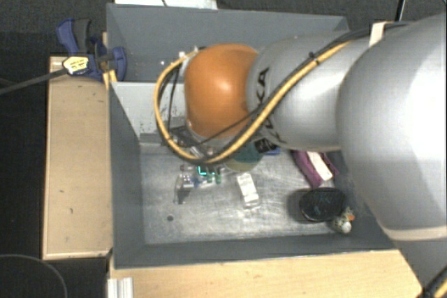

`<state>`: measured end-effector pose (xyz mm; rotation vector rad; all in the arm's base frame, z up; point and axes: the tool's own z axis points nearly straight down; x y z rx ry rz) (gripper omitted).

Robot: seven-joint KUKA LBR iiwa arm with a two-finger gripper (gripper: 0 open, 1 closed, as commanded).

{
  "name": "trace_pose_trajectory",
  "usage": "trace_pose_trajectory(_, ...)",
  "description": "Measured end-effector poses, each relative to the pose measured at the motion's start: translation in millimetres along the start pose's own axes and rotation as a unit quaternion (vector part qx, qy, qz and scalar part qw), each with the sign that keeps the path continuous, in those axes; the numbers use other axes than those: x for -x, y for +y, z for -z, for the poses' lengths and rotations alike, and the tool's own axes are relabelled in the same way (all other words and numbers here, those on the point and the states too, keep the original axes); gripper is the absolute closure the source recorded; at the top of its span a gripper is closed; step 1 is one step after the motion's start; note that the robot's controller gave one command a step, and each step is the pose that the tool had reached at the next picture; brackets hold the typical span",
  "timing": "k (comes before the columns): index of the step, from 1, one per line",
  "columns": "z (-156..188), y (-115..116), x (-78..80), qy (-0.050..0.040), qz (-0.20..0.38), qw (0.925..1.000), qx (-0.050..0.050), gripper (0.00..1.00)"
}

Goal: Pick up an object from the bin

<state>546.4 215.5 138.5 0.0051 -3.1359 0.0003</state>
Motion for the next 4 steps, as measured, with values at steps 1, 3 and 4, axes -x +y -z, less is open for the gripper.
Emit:
trace_pose_trajectory(1, -54, -61, 21.6, -0.0018, 0.100, 0.9950, -0.001, 0.00)
trace_pose_trajectory(3, -59, -96, 9.0, -0.0028, 0.053, 0.9986, 0.000, 1.00)
trace_pose_trajectory(4, 75, -106, -17.5, -0.0075, 0.072, 0.9974, 0.000, 1.00)
